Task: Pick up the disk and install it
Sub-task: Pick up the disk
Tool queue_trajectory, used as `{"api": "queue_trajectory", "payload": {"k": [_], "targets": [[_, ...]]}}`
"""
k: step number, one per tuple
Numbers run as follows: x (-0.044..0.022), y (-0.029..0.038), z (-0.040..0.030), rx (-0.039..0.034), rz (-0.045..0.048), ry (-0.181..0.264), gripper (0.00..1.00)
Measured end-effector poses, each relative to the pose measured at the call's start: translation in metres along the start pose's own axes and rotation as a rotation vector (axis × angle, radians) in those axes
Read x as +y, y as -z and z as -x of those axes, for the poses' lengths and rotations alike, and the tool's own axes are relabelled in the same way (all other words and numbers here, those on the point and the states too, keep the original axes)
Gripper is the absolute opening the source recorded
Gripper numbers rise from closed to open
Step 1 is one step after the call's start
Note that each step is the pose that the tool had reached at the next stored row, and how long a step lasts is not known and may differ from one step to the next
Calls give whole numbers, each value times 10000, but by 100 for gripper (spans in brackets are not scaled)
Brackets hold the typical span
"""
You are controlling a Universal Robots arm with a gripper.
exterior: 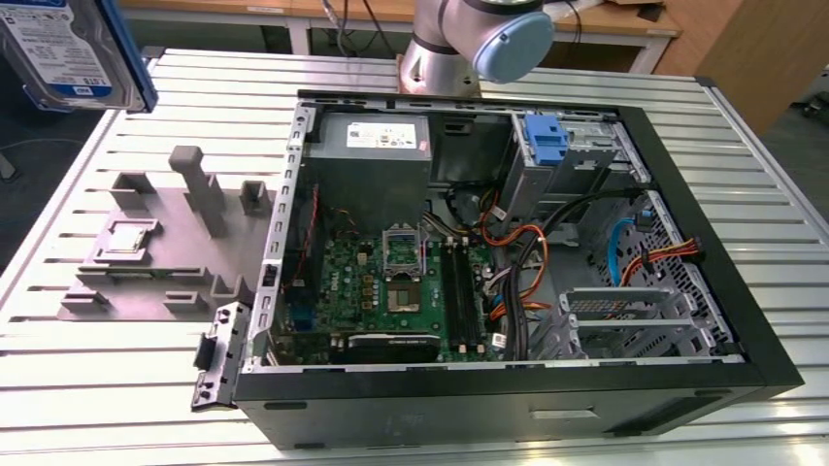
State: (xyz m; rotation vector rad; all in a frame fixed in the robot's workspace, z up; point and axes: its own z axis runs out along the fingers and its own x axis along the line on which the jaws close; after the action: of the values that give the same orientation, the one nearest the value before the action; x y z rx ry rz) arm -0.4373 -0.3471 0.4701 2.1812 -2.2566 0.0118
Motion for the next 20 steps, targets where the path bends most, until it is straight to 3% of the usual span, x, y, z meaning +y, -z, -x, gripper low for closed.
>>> {"api": "queue_trajectory", "payload": {"k": [12,17,20], "targets": [[-185,-2,0,0,-1,0,37],[-197,10,0,0,1,-1,37],[-198,68,0,0,-1,0,37]]}}
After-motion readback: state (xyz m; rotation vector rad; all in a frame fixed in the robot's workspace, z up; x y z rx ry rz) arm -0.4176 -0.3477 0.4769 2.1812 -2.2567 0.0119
